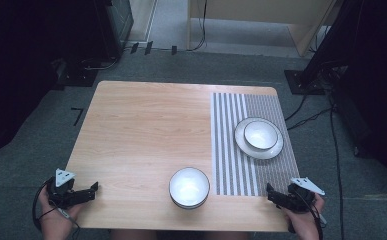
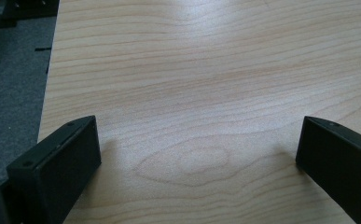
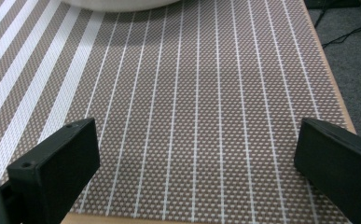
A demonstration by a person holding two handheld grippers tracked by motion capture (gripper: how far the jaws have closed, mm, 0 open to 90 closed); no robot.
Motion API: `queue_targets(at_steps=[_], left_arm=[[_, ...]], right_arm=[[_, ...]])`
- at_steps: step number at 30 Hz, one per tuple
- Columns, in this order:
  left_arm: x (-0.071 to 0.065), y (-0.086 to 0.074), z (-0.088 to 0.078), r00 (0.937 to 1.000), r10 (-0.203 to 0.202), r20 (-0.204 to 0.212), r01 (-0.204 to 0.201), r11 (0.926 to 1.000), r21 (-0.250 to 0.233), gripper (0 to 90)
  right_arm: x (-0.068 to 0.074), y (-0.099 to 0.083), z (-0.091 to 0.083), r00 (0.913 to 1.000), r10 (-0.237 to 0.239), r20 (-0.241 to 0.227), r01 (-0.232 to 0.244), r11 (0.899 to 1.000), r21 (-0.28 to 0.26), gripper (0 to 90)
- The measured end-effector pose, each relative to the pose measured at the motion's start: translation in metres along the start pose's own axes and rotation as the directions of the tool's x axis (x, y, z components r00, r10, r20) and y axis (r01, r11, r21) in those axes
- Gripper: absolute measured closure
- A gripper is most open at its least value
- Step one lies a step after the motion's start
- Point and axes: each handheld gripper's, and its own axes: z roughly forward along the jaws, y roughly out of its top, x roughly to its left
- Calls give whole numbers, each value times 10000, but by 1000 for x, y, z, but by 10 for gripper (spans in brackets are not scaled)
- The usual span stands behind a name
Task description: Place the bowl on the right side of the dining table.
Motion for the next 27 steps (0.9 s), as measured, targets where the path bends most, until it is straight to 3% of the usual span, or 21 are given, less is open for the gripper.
queue_targets(at_steps=[9,27], left_arm=[[0,0,0,10000,2,0,-2,10000,0,0],[0,0,0,10000,54,50,-54,10000,7,0]], right_arm=[[6,-4,-2,9968,-757,245,749,9967,321,0],[7,-5,-2,9967,-742,335,732,9968,317,0]])
